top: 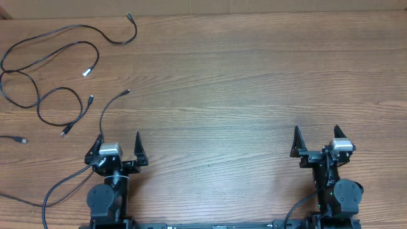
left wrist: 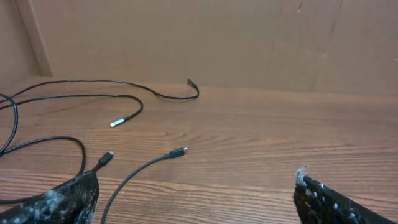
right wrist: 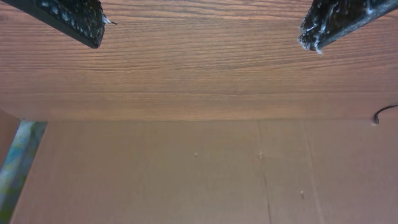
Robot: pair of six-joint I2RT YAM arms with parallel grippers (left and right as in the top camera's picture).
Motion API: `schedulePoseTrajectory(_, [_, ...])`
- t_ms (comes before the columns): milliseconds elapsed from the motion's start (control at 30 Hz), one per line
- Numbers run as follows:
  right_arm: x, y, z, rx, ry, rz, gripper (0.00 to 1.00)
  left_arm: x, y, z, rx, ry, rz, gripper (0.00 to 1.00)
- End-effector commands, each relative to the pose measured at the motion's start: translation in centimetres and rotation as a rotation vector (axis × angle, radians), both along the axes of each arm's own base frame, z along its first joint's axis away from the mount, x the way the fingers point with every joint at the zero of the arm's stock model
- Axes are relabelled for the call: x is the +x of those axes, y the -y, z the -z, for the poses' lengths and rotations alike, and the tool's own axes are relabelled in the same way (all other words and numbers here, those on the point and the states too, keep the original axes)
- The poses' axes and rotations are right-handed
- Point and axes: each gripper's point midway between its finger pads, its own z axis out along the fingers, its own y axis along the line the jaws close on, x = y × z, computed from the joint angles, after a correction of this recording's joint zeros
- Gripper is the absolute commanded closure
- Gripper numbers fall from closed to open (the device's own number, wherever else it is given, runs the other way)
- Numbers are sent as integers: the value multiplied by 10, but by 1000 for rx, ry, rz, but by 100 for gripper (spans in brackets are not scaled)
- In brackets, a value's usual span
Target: Untangle cables
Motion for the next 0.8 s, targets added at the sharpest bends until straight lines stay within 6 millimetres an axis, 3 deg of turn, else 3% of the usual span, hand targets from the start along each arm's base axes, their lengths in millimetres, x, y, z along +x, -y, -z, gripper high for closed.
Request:
schedulePoseTrajectory(0, [0,3,2,5,3,15,0,0,4,0,-7,5,19,0])
schedulePoseTrajectory(767, [0,3,2,5,3,15,0,0,4,0,45,3,23,0])
